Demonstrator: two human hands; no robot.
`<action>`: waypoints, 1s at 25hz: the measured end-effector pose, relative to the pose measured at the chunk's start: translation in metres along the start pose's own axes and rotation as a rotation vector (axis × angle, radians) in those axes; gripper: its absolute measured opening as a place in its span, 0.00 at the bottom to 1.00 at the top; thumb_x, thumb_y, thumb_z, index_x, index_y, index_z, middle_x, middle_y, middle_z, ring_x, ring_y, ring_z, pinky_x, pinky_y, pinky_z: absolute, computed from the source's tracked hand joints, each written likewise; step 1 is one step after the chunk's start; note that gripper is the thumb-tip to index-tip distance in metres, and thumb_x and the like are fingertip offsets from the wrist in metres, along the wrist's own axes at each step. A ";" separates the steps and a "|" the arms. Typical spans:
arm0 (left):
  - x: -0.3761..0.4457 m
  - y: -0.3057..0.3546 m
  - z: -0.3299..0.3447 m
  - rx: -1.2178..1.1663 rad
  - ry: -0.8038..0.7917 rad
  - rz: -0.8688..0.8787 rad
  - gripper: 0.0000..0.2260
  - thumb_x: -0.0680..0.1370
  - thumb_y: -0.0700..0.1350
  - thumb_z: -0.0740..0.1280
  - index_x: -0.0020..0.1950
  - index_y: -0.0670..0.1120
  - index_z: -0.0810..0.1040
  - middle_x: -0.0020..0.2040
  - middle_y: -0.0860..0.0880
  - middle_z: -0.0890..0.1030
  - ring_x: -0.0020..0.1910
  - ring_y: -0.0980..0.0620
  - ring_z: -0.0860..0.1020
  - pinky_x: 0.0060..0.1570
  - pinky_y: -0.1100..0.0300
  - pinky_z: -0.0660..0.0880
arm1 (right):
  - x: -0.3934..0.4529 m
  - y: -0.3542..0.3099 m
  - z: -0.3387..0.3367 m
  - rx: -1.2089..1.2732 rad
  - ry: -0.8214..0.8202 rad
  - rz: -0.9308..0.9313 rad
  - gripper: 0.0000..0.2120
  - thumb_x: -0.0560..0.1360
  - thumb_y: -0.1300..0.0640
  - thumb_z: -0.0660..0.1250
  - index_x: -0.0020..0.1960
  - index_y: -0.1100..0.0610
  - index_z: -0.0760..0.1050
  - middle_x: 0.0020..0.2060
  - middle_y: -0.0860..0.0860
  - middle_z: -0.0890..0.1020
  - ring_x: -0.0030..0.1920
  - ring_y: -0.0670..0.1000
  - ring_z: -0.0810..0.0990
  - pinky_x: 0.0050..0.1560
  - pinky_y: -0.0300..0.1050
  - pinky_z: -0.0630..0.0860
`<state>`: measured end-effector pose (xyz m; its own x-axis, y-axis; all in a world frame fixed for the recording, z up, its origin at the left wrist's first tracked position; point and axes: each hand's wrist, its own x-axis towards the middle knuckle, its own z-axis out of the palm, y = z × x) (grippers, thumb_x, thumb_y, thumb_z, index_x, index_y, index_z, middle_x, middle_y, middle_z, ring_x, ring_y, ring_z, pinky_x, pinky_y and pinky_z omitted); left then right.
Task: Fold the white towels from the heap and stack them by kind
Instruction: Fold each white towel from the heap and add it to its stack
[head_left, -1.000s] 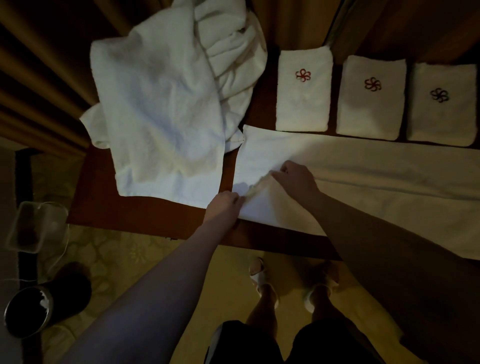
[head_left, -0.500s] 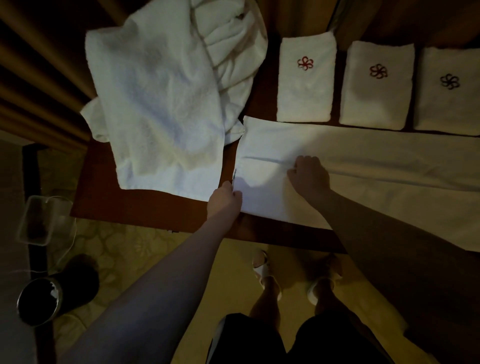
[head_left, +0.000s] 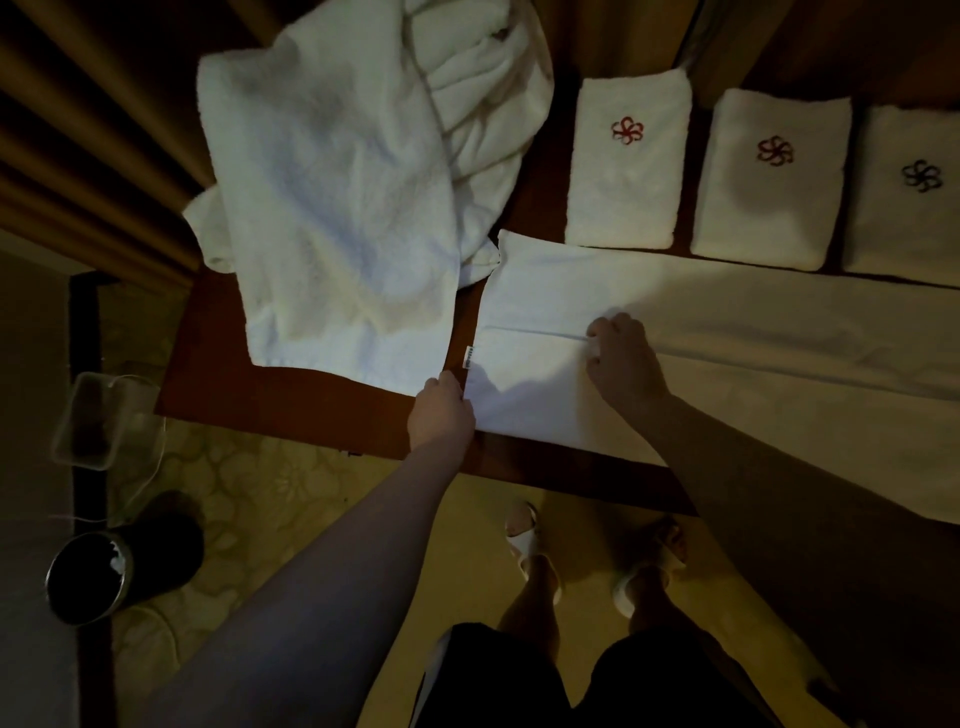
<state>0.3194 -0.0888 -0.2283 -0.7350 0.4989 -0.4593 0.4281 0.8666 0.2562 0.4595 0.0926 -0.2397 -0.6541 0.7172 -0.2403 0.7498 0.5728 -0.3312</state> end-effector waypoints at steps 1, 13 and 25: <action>0.001 0.000 0.001 0.058 0.035 0.088 0.11 0.78 0.39 0.62 0.60 0.42 0.73 0.56 0.44 0.75 0.55 0.45 0.73 0.49 0.53 0.73 | -0.003 0.002 -0.002 -0.059 0.029 -0.003 0.13 0.71 0.62 0.65 0.55 0.60 0.72 0.56 0.60 0.71 0.57 0.60 0.70 0.46 0.52 0.74; 0.006 0.035 0.008 0.340 -0.173 0.495 0.30 0.73 0.47 0.73 0.71 0.48 0.63 0.72 0.43 0.61 0.69 0.42 0.62 0.62 0.46 0.70 | -0.040 0.026 0.003 -0.092 -0.208 -0.038 0.32 0.67 0.45 0.74 0.65 0.58 0.68 0.62 0.57 0.69 0.62 0.60 0.67 0.57 0.54 0.71; 0.069 0.115 -0.014 0.310 -0.025 0.492 0.13 0.76 0.42 0.63 0.61 0.42 0.72 0.58 0.41 0.72 0.58 0.42 0.71 0.51 0.50 0.72 | 0.020 0.079 -0.054 0.033 -0.037 0.079 0.20 0.74 0.56 0.69 0.63 0.62 0.71 0.60 0.60 0.72 0.62 0.61 0.68 0.59 0.53 0.68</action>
<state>0.3102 0.0455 -0.2182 -0.3991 0.8388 -0.3702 0.8532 0.4877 0.1852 0.5110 0.1739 -0.2210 -0.5970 0.7442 -0.2997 0.7957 0.5014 -0.3399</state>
